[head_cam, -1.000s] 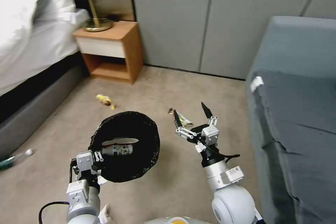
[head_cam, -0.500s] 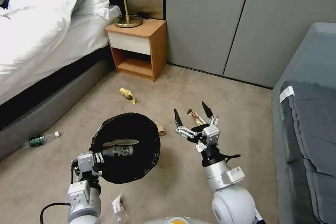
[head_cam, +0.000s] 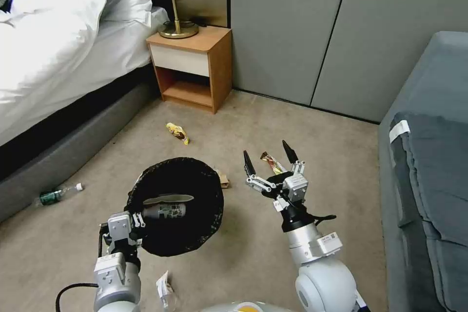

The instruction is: Pick up the trash bin, then pick up the garbage from the floor and place it into the trash bin.

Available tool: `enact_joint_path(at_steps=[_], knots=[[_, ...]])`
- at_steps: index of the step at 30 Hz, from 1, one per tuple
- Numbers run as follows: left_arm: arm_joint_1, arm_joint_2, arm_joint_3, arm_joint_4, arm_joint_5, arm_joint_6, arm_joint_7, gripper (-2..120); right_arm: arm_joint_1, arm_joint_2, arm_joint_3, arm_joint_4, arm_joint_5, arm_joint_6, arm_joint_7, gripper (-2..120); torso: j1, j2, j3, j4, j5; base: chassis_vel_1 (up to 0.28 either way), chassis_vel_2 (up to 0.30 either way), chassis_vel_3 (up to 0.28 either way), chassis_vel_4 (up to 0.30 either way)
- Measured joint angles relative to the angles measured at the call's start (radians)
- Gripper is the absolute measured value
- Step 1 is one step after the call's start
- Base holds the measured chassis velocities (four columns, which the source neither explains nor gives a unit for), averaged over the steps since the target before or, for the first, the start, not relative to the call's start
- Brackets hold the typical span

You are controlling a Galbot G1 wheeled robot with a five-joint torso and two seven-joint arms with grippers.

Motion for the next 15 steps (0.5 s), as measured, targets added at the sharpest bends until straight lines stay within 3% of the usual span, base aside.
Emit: enact_joint_path(at_steps=[15], knots=[[-0.004, 0.001, 0.000, 0.002, 0.001, -0.001, 0.000, 0, 0.000, 0.001, 0.003, -0.003, -0.001, -0.001, -0.006, 100, 0.000, 0.000, 0.000, 0.0000, 0.0001, 0.000, 0.000, 0.000, 0.000]])
